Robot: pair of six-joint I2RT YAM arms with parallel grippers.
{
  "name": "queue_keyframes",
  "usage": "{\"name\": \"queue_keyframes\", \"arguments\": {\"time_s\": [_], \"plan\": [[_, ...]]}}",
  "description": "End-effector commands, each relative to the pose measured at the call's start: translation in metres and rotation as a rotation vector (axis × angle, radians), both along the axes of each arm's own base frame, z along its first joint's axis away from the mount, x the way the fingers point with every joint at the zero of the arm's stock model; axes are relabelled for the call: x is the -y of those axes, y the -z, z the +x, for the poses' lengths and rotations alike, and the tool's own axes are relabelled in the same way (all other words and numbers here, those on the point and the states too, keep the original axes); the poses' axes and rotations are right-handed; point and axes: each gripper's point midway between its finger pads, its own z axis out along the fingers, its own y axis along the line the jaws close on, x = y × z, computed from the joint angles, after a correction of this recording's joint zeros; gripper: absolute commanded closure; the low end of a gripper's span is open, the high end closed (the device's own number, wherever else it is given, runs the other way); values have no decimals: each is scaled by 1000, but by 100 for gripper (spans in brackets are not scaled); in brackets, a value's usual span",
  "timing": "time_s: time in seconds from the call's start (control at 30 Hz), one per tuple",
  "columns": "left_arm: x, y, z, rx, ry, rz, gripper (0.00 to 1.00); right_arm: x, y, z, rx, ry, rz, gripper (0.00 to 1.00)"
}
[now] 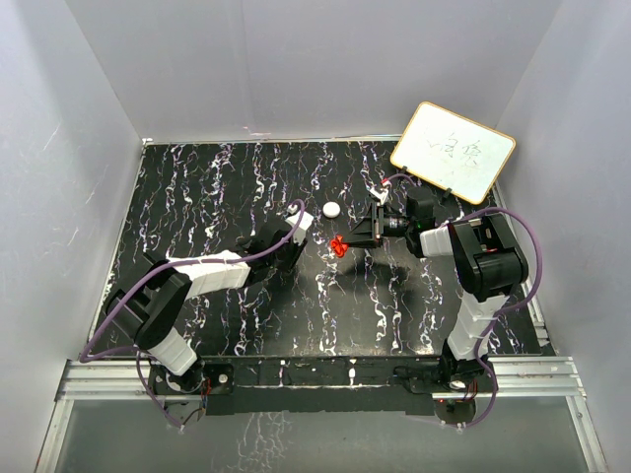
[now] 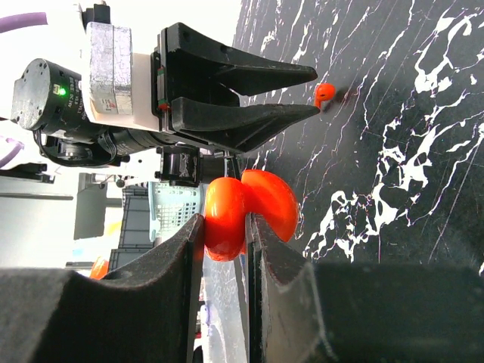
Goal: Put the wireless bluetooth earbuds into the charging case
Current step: Place the earbud at the center of the board.
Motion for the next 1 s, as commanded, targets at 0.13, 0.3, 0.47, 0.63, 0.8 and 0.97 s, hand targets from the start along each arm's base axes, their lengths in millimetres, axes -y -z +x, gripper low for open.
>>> {"name": "queue_keyframes", "arguments": {"time_s": [0.13,0.3,0.47,0.63,0.8,0.97], "plan": [[2,-3,3,9,-12,-32,62,-1,-11,8,76,-14,20,100],[-2,-28,11,66,-82,-115,55,0,-11,8,77,-13,19,100],[-21,-38,13,60,-148,-212,50,-1,-13,7,84,-12,20,100],[-27,-27,13,3,-159,-333,49,0,-15,7,89,-7,19,100],[-18,-27,15,-46,-125,-445,47,0,-16,8,95,-6,20,100],[-8,-33,18,-70,-71,-527,46,-1,-17,8,95,-4,19,100]]}}
